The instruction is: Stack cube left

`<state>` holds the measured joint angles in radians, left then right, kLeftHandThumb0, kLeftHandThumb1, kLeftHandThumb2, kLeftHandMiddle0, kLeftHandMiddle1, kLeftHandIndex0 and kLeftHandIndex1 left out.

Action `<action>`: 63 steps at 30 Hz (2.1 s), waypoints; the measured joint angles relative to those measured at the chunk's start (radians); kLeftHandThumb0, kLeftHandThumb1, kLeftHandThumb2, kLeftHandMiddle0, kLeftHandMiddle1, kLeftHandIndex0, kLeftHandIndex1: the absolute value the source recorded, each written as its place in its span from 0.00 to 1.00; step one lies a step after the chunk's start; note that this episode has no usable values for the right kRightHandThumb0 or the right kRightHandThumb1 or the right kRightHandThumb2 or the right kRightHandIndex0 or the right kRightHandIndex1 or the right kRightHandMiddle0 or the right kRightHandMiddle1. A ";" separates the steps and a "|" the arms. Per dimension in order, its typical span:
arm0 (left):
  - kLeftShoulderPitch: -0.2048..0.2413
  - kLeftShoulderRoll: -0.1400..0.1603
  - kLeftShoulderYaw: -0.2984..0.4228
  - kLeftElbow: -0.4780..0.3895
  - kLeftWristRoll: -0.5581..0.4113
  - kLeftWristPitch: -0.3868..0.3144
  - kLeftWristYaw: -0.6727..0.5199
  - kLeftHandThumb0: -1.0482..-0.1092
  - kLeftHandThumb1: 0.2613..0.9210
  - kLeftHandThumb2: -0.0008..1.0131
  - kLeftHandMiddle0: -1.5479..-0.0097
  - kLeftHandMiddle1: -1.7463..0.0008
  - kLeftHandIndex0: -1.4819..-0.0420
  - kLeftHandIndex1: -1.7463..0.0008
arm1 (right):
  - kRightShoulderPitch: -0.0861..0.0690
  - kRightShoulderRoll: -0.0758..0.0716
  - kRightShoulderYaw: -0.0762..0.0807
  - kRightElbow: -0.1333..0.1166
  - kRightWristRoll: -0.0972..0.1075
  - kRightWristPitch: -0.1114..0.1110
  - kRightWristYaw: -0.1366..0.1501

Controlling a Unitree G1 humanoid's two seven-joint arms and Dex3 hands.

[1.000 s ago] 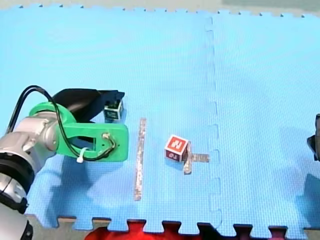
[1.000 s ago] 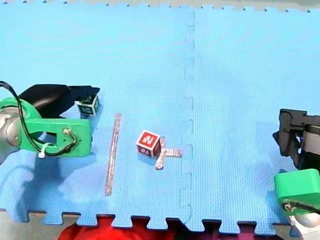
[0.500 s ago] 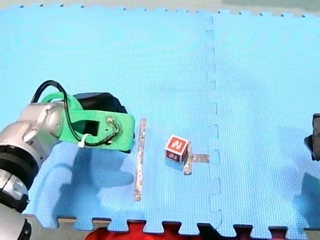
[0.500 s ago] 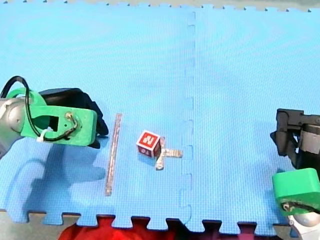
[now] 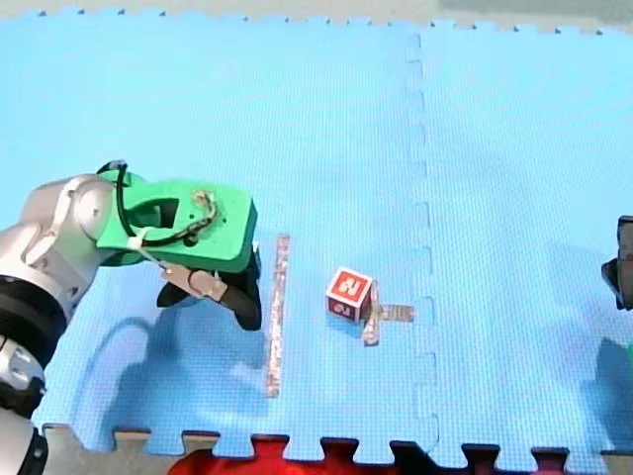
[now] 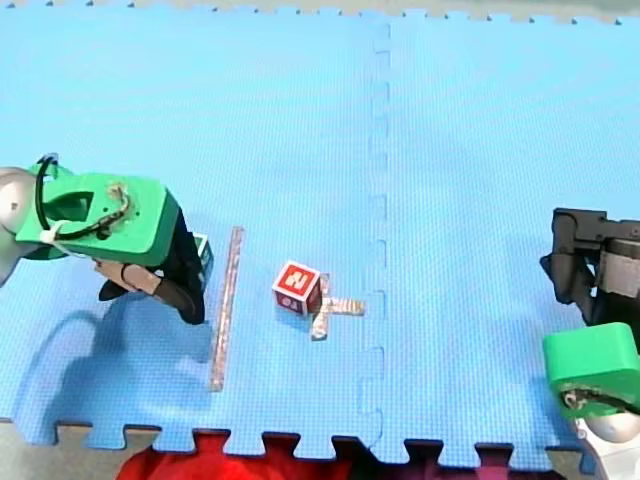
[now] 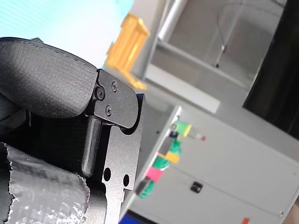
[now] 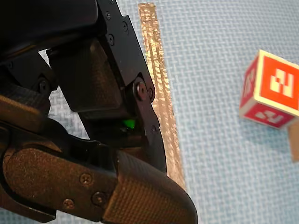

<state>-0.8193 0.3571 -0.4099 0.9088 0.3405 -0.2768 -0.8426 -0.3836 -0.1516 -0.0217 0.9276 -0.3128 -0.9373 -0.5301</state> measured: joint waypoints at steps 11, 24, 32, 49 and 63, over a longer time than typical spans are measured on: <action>0.022 -0.010 0.106 -0.016 -0.180 0.073 -0.166 0.46 0.86 0.01 0.34 0.00 0.23 0.48 | 0.003 0.012 0.008 -0.017 -0.007 0.028 -0.003; 0.082 -0.079 0.325 0.024 -0.410 -0.105 -0.069 0.05 0.75 0.00 0.43 0.00 0.70 1.00 | 0.003 0.025 0.013 0.000 -0.006 0.035 -0.001; 0.125 -0.090 0.389 0.045 -0.379 -0.297 0.178 0.00 0.77 0.01 0.43 0.00 0.78 1.00 | 0.003 0.026 0.013 0.011 -0.006 0.034 -0.002; 0.142 -0.012 0.264 0.041 0.063 -0.279 0.702 0.00 0.87 0.02 0.45 0.00 0.84 1.00 | 0.003 0.027 0.013 0.022 -0.006 0.033 -0.002; 0.167 0.054 0.085 0.013 0.299 -0.151 0.930 0.00 0.89 0.01 0.47 0.00 0.85 1.00 | -0.002 0.007 0.005 0.055 -0.002 -0.013 -0.012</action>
<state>-0.6519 0.4113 -0.3252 0.9216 0.6395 -0.4282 0.0875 -0.3857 -0.1442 -0.0168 0.9826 -0.3150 -0.9498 -0.5426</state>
